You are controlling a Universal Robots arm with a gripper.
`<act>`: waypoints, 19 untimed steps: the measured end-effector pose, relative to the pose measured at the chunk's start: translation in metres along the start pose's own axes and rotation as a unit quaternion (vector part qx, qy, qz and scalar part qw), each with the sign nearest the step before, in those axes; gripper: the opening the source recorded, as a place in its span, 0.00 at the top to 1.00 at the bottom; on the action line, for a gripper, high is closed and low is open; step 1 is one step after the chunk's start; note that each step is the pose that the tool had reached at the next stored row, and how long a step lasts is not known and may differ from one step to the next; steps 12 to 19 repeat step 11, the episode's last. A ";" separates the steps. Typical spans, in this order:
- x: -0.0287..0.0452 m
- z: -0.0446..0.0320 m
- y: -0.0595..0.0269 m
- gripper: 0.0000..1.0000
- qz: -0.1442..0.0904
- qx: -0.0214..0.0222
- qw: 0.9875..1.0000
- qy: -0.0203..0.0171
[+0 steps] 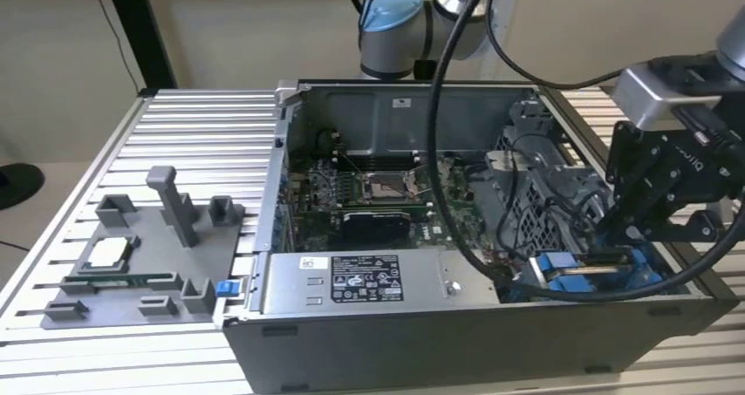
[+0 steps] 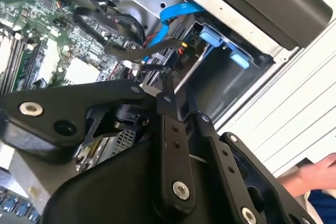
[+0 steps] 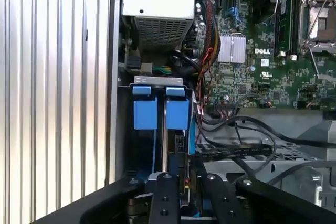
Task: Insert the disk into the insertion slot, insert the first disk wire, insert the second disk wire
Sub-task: 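Insert the second disk wire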
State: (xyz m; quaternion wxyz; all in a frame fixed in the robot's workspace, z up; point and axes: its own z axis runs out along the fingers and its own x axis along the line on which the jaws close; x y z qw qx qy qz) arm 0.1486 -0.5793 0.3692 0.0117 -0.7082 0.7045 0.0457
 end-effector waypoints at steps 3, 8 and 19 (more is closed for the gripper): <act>-0.0009 -0.0106 0.0005 0.00 0.000 0.000 1.000 0.000; -0.0009 -0.0113 0.0005 0.00 0.000 0.000 1.000 0.000; -0.0010 -0.0116 0.0005 0.00 0.000 0.000 1.000 0.000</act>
